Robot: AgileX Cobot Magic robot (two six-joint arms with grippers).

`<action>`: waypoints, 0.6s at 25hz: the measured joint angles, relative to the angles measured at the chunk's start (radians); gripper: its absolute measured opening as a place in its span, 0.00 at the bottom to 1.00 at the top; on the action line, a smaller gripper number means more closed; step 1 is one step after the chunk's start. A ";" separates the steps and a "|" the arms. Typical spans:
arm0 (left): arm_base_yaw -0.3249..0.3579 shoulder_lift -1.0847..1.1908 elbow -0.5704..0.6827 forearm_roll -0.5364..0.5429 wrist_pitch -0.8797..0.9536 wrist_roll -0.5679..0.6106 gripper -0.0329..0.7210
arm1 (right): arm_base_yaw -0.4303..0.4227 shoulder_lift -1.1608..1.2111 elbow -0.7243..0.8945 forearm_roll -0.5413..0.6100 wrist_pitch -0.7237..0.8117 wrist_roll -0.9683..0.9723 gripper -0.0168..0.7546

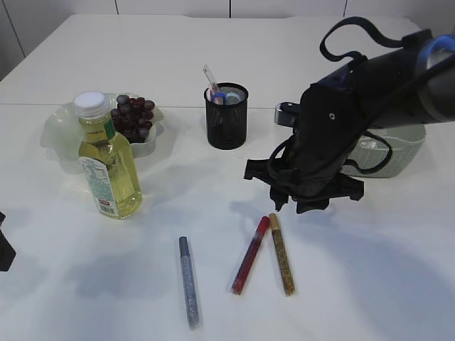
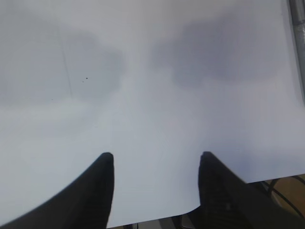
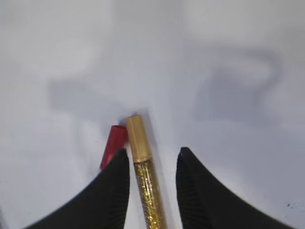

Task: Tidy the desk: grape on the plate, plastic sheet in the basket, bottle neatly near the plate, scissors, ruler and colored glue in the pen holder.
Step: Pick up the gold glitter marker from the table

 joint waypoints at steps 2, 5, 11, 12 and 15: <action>0.000 0.000 0.000 0.000 0.000 0.000 0.59 | 0.000 0.002 -0.005 -0.010 0.023 -0.045 0.38; 0.000 0.000 0.000 0.000 0.000 0.000 0.59 | 0.000 0.009 -0.005 -0.009 0.058 -0.132 0.38; 0.000 0.000 0.000 0.000 -0.006 0.000 0.59 | 0.000 0.025 -0.006 0.057 0.086 -0.280 0.38; 0.000 0.000 0.000 0.000 -0.008 0.000 0.59 | 0.000 0.025 -0.007 0.071 0.086 -0.301 0.38; 0.000 0.000 0.000 0.000 -0.012 0.000 0.59 | 0.000 0.025 -0.007 0.093 0.087 -0.322 0.38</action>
